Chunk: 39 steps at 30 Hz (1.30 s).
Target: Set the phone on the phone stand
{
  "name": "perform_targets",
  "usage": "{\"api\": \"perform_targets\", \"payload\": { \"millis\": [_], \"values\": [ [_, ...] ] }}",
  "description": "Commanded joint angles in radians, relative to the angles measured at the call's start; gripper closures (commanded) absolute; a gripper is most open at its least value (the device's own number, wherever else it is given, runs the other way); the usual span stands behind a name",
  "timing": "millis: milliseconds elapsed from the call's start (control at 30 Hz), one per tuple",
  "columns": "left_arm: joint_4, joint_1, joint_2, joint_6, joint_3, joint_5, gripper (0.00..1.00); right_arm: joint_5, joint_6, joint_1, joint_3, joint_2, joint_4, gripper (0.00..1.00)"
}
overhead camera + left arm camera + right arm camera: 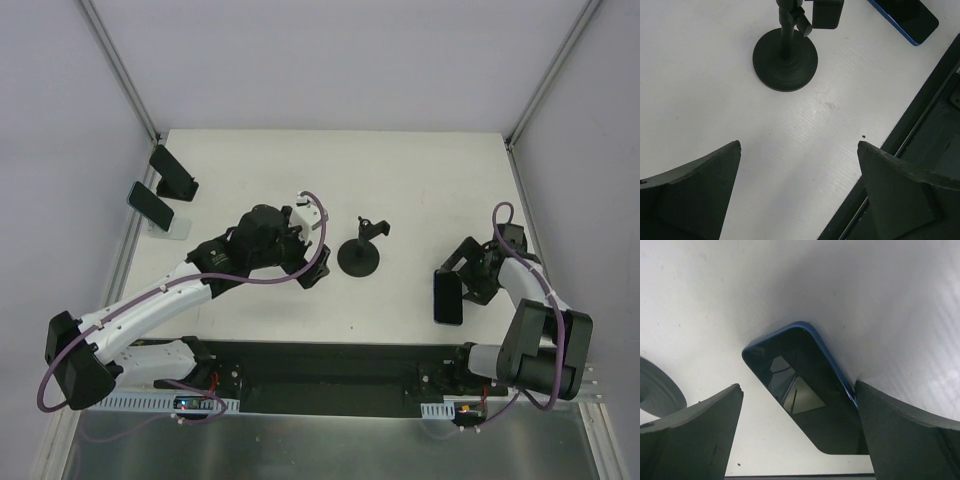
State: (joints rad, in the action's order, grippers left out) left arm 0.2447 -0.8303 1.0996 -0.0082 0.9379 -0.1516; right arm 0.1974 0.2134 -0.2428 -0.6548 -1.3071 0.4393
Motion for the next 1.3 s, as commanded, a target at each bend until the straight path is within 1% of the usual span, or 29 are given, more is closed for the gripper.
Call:
{"api": "perform_targets", "payload": {
  "millis": [0,33,67,100,133,200,233,333,367,500,633,700,767,800,833,900,1033,1267],
  "values": [
    [-0.008,0.002,0.069,-0.045,0.038,-0.028,0.01,0.054,0.07,0.02,0.075,0.061,0.124,0.04],
    [-0.008,0.002,0.094,-0.058,0.051,-0.029,0.03,0.071,0.072,0.02,0.089,0.071,0.124,0.04],
    [-0.01,0.002,0.12,-0.102,0.086,-0.025,0.04,0.08,0.072,0.019,0.096,0.083,0.122,0.04],
    [-0.008,0.002,0.173,-0.12,0.11,-0.023,0.05,0.079,0.075,0.019,0.101,0.106,0.122,0.04],
    [-0.008,-0.001,0.196,-0.136,0.131,-0.028,0.08,0.07,0.075,0.017,0.11,0.118,0.122,0.04],
    [-0.028,-0.01,0.245,-0.179,0.189,-0.055,0.09,0.044,0.066,0.007,0.113,0.144,0.128,0.04],
    [-0.036,-0.018,0.258,-0.18,0.203,-0.062,0.09,0.046,0.052,-0.027,0.116,0.146,0.136,0.04],
    [-0.058,-0.044,0.31,-0.176,0.246,-0.043,0.02,0.094,0.018,-0.094,0.132,0.144,0.139,0.04],
    [-0.058,-0.047,0.328,-0.176,0.275,-0.042,0.01,0.099,0.012,-0.098,0.127,0.144,0.142,0.04],
    [-0.058,-0.055,0.413,-0.199,0.329,-0.016,0.01,0.138,0.009,-0.092,0.141,0.163,0.145,0.04],
    [-0.059,-0.062,0.453,-0.208,0.357,0.006,0.02,0.096,0.035,-0.053,0.167,0.198,0.138,0.04],
    [-0.061,-0.062,0.474,-0.213,0.371,0.052,0.03,0.096,0.062,-0.043,0.184,0.212,0.127,0.04],
    [-0.059,-0.062,0.479,-0.222,0.372,0.093,0.06,0.1,0.073,-0.026,0.192,0.209,0.118,0.04],
    [-0.059,-0.061,0.479,-0.223,0.369,0.142,0.07,0.105,0.076,-0.021,0.195,0.206,0.115,0.04],
    [-0.061,-0.061,0.474,-0.225,0.365,0.147,0.08,0.111,0.075,-0.012,0.19,0.203,0.111,0.04],
    [-0.068,-0.061,0.462,-0.223,0.352,0.213,0.09,0.12,0.069,-0.001,0.185,0.194,0.11,0.04],
    [-0.084,-0.059,0.45,-0.222,0.335,0.26,0.1,0.129,0.07,0.033,0.175,0.193,0.108,0.04],
    [-0.084,-0.052,0.415,-0.216,0.276,0.302,0.16,0.114,0.113,0.103,0.195,0.23,0.095,0.04]
  ]
}}
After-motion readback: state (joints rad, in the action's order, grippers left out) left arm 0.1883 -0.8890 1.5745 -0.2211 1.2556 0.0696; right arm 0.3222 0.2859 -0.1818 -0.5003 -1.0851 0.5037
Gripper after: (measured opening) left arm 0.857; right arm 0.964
